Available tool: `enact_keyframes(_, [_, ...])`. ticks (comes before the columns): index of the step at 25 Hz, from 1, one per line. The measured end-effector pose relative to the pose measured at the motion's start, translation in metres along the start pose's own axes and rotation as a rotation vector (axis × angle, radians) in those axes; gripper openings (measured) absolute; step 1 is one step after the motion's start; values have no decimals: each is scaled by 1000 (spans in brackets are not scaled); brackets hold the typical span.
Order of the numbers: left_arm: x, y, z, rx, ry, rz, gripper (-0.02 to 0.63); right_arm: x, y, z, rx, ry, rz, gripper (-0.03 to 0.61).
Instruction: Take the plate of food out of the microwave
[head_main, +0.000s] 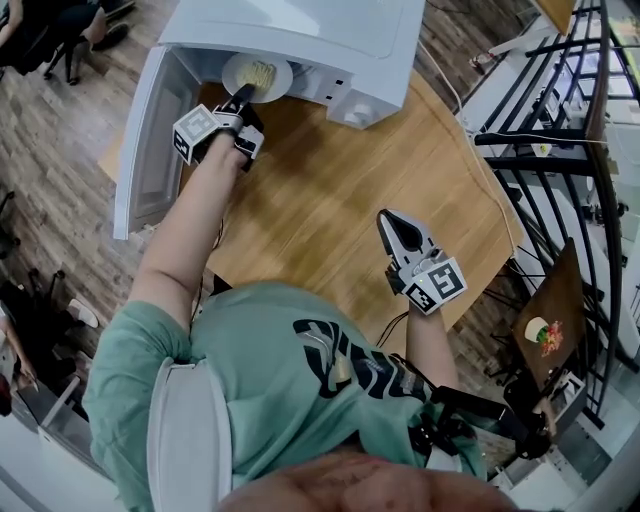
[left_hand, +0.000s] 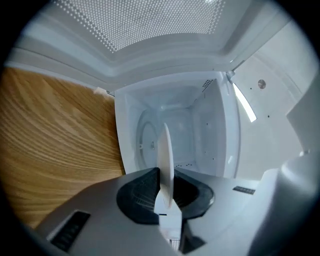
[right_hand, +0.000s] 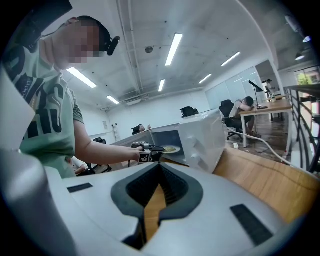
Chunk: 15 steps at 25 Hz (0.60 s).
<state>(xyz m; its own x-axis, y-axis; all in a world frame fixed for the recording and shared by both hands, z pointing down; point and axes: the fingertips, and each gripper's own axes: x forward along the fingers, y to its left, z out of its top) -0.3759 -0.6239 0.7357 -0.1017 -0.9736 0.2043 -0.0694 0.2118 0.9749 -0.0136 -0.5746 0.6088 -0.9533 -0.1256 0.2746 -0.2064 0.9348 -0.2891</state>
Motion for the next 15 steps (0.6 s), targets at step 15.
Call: enact_keyframes(15, [-74,-46,-28,-1,84,-100,44,-46,31,19,10,-58,-80,8])
